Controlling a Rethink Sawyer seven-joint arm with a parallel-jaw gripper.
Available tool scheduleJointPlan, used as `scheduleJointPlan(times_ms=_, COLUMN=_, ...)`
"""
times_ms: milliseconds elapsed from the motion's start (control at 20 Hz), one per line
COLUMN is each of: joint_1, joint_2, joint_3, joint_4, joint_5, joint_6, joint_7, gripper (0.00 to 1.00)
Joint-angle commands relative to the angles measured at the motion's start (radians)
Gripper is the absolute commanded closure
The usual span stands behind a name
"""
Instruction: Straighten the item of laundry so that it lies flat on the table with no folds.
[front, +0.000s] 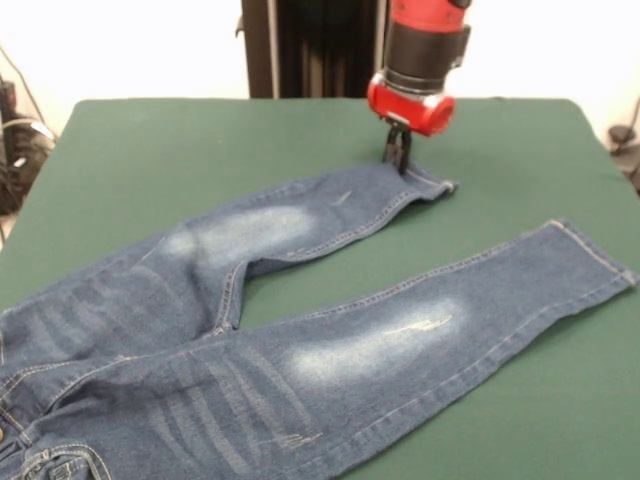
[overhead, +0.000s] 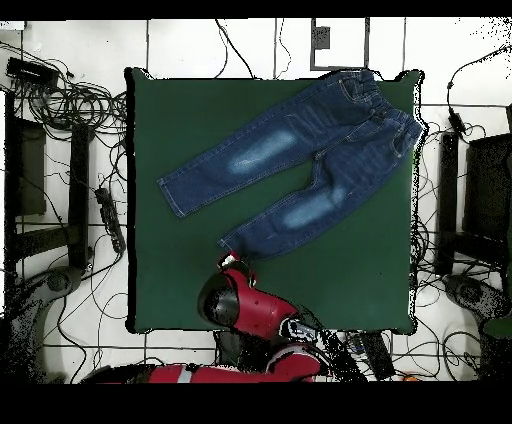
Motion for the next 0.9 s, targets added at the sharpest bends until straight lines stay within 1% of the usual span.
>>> scheduleJointPlan(times_ms=50, joint_1=0.051, joint_2=0.03, joint_3=0.198, joint_4=0.053, joint_5=0.116, joint_6=-0.049, joint_7=0.395, gripper=1.0)
scheduleJointPlan(times_ms=450, joint_1=0.119, joint_2=0.048, joint_3=0.23, joint_4=0.047, joint_5=0.217, joint_6=-0.109, joint_7=0.477, gripper=1.0)
scheduleJointPlan(times_ms=900, joint_1=0.118, joint_2=0.041, joint_3=0.267, joint_4=0.058, joint_5=0.213, joint_6=-0.135, joint_7=0.54, gripper=1.0)
